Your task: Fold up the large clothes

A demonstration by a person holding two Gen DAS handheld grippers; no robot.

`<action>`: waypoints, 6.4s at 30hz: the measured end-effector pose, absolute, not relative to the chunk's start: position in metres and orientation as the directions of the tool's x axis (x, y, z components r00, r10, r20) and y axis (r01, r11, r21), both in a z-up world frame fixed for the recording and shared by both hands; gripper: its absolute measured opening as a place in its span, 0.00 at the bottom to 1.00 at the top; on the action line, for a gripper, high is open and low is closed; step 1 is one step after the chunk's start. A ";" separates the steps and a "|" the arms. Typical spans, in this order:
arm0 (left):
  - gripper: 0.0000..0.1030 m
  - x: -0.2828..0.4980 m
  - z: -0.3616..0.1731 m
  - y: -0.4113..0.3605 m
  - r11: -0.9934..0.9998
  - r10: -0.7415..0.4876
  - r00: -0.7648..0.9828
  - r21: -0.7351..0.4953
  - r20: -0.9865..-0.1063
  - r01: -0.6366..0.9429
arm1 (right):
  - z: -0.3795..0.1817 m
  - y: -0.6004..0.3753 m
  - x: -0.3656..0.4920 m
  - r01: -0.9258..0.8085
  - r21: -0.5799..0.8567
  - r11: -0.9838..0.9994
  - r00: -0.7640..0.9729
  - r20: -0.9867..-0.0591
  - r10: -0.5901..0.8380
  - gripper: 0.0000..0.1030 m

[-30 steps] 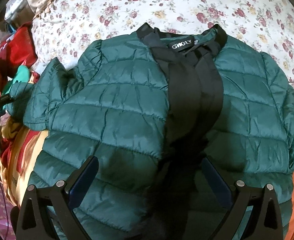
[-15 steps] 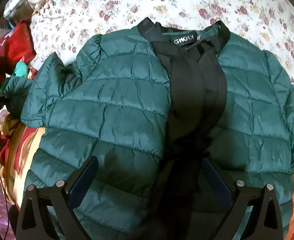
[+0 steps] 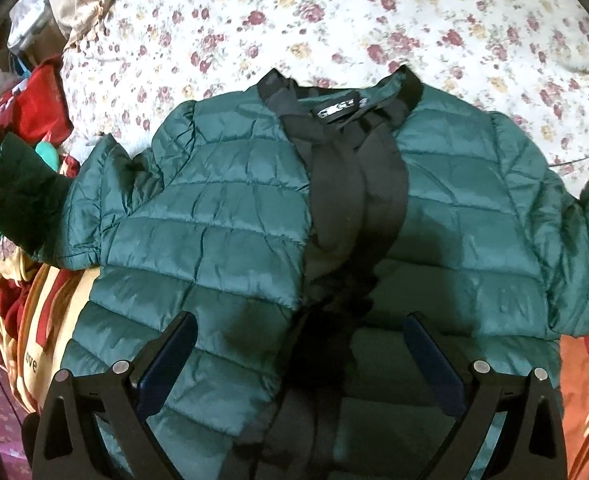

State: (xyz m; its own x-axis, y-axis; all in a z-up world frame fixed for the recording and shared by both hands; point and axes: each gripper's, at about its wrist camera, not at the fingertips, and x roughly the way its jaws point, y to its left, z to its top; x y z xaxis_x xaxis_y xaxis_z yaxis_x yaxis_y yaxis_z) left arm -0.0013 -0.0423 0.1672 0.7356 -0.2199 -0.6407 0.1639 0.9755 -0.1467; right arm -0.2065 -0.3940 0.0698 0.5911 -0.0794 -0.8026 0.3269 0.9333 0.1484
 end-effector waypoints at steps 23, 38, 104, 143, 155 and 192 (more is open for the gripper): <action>0.10 -0.110 0.187 -0.212 0.874 -0.416 0.650 -0.084 -0.636 0.478 | 0.076 -0.448 -0.274 0.438 0.168 0.883 0.589 -0.795 -0.141 0.99; 0.10 -0.152 0.170 -0.297 0.792 -0.482 0.555 -0.066 -0.678 0.607 | 0.071 -0.486 -0.303 0.504 0.183 0.844 0.579 -0.797 -0.173 0.99; 0.67 -0.061 0.092 -0.205 0.940 -0.240 0.571 -0.042 -0.785 0.339 | 0.080 -0.499 -0.219 0.461 0.064 0.885 0.631 -0.725 -0.276 0.17; 0.73 -0.060 0.063 -0.268 0.923 -0.223 0.569 0.016 -0.792 0.384 | 0.053 -0.506 -0.173 0.412 0.072 0.908 0.589 -0.781 -0.206 0.65; 0.76 -0.062 0.059 -0.270 0.922 -0.211 0.585 0.040 -0.783 0.386 | 0.037 -0.525 -0.196 0.467 0.077 0.881 0.571 -0.787 -0.233 0.66; 0.76 -0.169 0.138 -0.261 0.890 -0.355 0.605 -0.061 -0.713 0.451 | 0.104 -0.491 -0.279 0.465 0.056 0.883 0.636 -0.716 -0.289 0.76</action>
